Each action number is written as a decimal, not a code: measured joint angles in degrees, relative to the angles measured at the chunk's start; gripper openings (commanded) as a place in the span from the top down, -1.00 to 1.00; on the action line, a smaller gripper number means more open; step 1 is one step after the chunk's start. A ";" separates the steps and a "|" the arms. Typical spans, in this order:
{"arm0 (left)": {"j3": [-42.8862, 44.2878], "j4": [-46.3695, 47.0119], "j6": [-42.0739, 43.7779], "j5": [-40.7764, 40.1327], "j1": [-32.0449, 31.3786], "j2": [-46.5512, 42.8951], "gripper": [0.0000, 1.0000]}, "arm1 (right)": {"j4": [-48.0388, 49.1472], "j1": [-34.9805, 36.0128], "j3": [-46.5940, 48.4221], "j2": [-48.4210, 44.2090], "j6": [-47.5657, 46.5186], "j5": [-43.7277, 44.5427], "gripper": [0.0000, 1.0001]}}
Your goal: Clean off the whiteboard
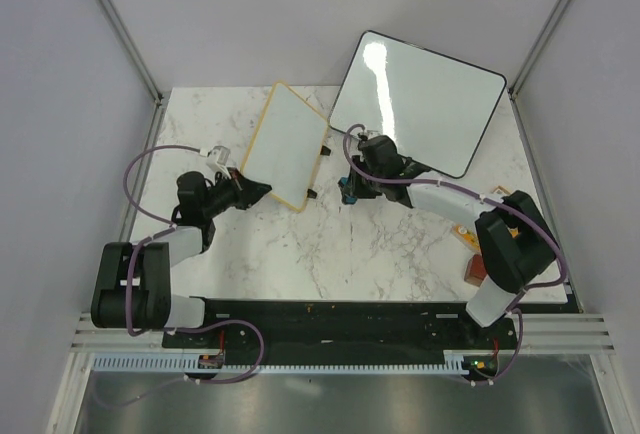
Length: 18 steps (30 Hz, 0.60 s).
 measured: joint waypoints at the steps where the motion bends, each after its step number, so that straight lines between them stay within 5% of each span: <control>1: 0.24 -0.17 0.00 0.09 0.00 0.17 0.96 | -1.38 -0.11 -0.42 -0.07 -0.57 0.85 0.98; 18: 1.97 -2.19 -0.48 0.15 -0.37 1.11 0.66 | -7.26 -0.15 0.39 7.87 -5.38 2.73 -0.06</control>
